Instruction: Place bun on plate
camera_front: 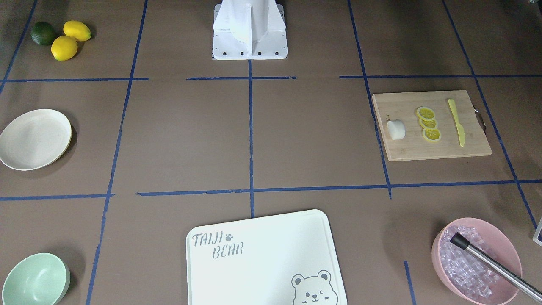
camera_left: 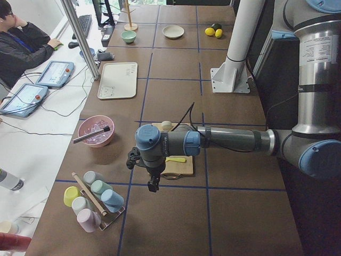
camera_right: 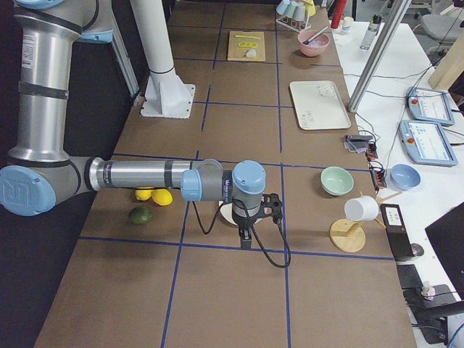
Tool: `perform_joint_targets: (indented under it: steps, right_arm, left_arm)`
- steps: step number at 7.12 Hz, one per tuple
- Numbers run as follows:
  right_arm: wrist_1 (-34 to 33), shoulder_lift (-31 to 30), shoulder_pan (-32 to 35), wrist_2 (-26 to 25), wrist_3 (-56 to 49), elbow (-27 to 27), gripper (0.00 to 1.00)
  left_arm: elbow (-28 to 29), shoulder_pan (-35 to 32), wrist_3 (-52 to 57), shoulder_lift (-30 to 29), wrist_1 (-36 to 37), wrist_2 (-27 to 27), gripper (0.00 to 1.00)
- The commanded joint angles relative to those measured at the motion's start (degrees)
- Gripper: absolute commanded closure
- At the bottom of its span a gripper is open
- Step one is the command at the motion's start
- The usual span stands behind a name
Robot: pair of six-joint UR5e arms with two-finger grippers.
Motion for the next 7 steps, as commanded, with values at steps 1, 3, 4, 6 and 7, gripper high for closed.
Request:
perform_joint_targets:
  steps: [1, 3, 4, 6, 7]
  right_arm:
    - [7.3, -0.2, -4.7, 3.5, 9.4, -0.9, 0.00]
    - [17.5, -0.5, -9.3, 3.2, 20.0, -3.3, 0.00]
    - [24.9, -0.6, -12.3, 2.9, 25.9, -6.3, 0.00]
    - [44.2, -0.5, -17.6, 0.2, 36.4, -16.1, 0.00]
    - [47.5, -0.2, -19.3, -0.9, 40.5, -17.2, 0.00]
  left_arm:
    - [0.0, 0.0, -0.1, 0.1, 0.0, 0.0, 0.00]
    - [-0.1, 0.0, -0.1, 0.1, 0.0, -0.1, 0.00]
    - [-0.1, 0.0, -0.1, 0.1, 0.0, -0.1, 0.00]
    - [-0.1, 0.0, -0.1, 0.1, 0.0, 0.0, 0.00]
    - [0.0, 0.0, -0.1, 0.1, 0.0, 0.0, 0.00]
